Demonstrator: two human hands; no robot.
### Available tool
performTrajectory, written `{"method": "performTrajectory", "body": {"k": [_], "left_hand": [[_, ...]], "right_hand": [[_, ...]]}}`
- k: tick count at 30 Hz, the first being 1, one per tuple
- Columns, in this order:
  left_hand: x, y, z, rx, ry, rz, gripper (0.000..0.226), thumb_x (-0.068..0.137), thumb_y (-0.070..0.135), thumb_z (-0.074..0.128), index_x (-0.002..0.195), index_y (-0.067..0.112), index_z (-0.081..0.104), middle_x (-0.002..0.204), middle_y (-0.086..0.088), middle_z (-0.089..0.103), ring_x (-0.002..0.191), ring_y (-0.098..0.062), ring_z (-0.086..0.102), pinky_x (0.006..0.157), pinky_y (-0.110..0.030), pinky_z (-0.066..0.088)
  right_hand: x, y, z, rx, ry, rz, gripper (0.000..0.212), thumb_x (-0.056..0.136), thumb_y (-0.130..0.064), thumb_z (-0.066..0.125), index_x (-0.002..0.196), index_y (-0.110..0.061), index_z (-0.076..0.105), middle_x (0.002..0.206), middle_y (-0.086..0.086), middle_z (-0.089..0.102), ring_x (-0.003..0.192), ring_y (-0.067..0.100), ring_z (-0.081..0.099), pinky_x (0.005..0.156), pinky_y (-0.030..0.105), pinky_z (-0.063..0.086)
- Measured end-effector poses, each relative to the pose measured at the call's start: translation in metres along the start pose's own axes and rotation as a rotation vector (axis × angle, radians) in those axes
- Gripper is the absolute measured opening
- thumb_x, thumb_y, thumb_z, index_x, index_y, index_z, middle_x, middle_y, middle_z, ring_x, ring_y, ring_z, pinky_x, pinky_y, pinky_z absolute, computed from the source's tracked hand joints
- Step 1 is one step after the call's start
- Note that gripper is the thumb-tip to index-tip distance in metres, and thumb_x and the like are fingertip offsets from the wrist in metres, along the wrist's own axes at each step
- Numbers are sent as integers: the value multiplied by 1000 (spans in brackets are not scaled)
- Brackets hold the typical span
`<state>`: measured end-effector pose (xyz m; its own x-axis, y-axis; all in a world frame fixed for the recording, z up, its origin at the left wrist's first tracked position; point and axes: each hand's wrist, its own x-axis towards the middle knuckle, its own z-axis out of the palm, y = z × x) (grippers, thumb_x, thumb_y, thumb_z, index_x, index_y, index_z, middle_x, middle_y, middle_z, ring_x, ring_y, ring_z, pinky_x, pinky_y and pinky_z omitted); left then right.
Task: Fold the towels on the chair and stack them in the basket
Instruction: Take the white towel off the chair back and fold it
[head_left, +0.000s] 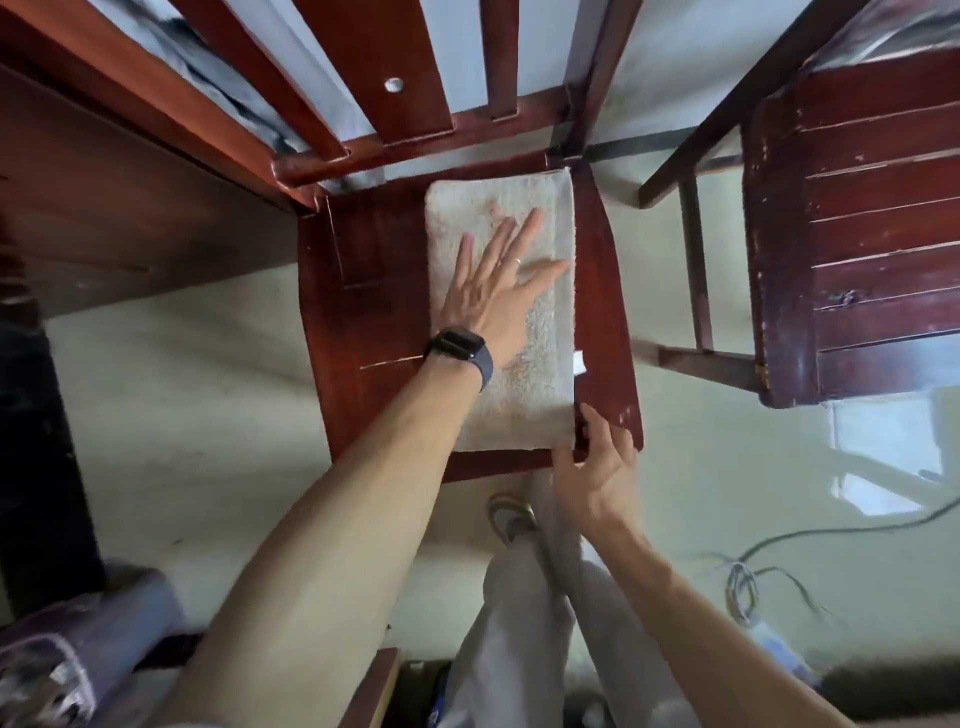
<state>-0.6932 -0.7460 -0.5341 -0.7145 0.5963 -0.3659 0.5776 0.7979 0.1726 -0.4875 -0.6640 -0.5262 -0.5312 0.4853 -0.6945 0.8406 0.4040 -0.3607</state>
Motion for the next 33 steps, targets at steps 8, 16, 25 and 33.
{"method": "performTrajectory", "body": {"k": [8, 16, 25, 33], "left_hand": [[-151, 5, 72, -744, 222, -928, 45, 90, 35, 64, 129, 14, 55, 124, -14, 53, 114, -30, 53, 96, -36, 44], [-173, -1, 80, -946, 104, -944, 24, 89, 41, 66, 91, 18, 70, 95, 1, 68, 89, -15, 64, 80, -28, 49], [-206, 34, 47, -1304, 106, -1106, 17, 92, 23, 63, 99, 12, 53, 77, 8, 70, 60, -16, 68, 59, -21, 52], [-272, 59, 19, -1443, -100, -1060, 11, 93, 13, 60, 90, 23, 63, 89, -8, 72, 52, -15, 60, 48, -21, 40]], "right_hand": [[20, -11, -18, 109, -82, 80, 42, 90, -41, 63, 123, -17, 53, 111, 0, 62, 99, 18, 59, 87, 30, 46], [30, -19, -18, 160, -103, 200, 38, 82, -28, 73, 115, -15, 60, 97, 1, 64, 92, 24, 61, 82, 36, 52], [5, -4, -39, 256, -214, 228, 17, 86, -25, 70, 101, -20, 63, 90, 0, 64, 82, 19, 63, 83, 41, 59], [-67, 29, -65, 330, -249, 238, 25, 88, -16, 73, 96, -17, 49, 75, 13, 68, 54, 21, 62, 62, 38, 56]]}}
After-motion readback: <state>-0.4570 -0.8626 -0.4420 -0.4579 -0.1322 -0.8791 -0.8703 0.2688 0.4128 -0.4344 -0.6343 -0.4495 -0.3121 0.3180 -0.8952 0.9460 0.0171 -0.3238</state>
